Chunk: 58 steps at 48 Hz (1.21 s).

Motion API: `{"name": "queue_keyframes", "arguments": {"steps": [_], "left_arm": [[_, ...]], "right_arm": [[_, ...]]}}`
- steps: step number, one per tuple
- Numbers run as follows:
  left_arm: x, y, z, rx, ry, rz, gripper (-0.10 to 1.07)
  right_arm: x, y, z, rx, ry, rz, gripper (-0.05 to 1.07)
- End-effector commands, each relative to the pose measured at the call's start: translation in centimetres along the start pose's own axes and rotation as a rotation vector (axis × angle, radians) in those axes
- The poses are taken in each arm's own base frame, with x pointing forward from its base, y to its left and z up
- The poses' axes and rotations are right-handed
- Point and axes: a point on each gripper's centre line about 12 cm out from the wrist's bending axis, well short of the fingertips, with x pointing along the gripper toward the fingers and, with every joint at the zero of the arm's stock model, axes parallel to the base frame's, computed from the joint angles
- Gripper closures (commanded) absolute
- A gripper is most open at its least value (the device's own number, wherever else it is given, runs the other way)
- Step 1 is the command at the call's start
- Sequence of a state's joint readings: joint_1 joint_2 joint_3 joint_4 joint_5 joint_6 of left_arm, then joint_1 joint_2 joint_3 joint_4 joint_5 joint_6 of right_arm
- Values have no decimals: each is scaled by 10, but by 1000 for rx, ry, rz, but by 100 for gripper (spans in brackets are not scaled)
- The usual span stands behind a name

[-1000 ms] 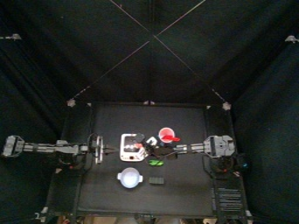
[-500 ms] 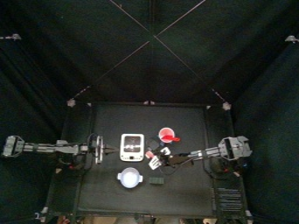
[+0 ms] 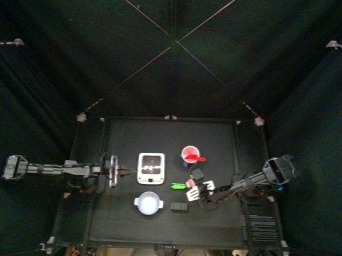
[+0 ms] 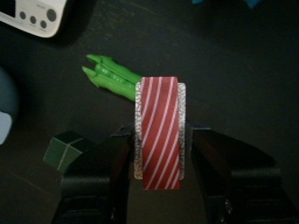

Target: Place salmon sushi to right of pea and sushi

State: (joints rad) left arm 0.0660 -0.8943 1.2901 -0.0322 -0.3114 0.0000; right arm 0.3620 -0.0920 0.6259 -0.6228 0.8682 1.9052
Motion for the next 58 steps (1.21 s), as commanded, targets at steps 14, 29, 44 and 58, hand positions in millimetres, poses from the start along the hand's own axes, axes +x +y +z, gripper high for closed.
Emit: {"name": "queue_keyframes", "arguments": {"steps": [14, 29, 44, 58], "left_arm": [[1, 1, 5, -1, -17, 7, 65], [1, 2, 3, -1, -14, 11, 65], [1, 2, 3, -1, -13, 12, 65], [1, 2, 3, -4, -14, 13, 65]], "right_arm": [[1, -13, -23, 263, -51, -36, 46], [25, -25, -46, 355, -84, -119, 46], [34, -21, -53, 346, -78, -142, 46], [38, -12, -58, 350, -70, -143, 46]]}}
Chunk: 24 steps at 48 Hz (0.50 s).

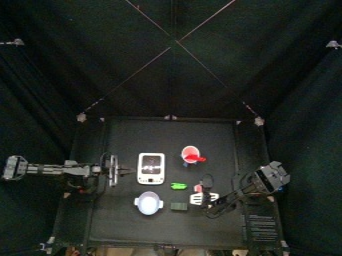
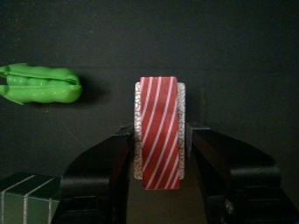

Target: Place salmon sushi to right of pea and sushi

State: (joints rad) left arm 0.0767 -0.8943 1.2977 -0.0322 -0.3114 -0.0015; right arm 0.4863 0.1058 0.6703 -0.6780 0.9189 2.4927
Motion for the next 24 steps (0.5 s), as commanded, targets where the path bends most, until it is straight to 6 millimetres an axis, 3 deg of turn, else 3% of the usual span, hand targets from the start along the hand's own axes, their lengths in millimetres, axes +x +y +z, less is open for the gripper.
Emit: {"name": "queue_keyframes", "arguments": {"steps": [1, 13, 24], "left_arm": [[2, 0, 6, -2, -20, 2, 65], [1, 0, 6, 0, -22, 1, 65], [1, 0, 6, -2, -22, 3, 65]], "right_arm": [[-8, 9, 0, 23, 14, 26, 46], [-5, 6, -1, 28, 8, 2, 45], [-5, 5, -1, 25, 8, 2, 35]]}}
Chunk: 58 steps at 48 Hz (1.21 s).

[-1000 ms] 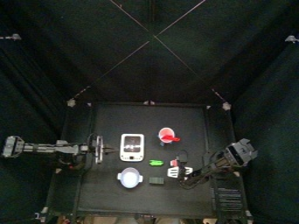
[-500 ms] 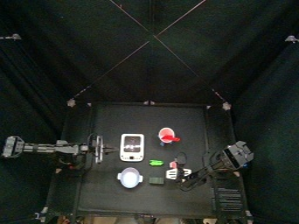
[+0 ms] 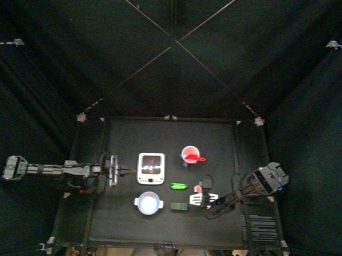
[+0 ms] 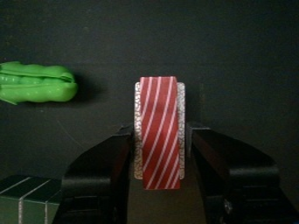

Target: Place salmon sushi to right of pea and sushi

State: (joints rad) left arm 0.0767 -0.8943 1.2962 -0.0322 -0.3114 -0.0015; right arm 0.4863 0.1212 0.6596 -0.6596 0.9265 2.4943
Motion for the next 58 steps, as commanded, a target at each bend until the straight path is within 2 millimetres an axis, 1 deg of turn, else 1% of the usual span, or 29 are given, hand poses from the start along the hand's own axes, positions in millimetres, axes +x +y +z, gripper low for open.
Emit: {"name": "queue_keyframes", "arguments": {"steps": [1, 14, 25, 49, 58], "left_arm": [[1, 0, 6, -2, -20, 2, 65], [1, 0, 5, 0, -18, 1, 65], [1, 0, 5, 0, -18, 1, 65], [1, 0, 6, 0, -20, 1, 65], [1, 0, 6, -3, -20, 2, 65]], "right_arm": [[-7, 5, 1, 16, 8, 21, 34], [-8, 6, 1, 17, 10, 25, 20], [-8, 7, 1, 15, 10, 27, 13], [-11, 8, 4, -10, 8, 48, 13], [-20, 8, 11, -13, 5, 80, 13]]}}
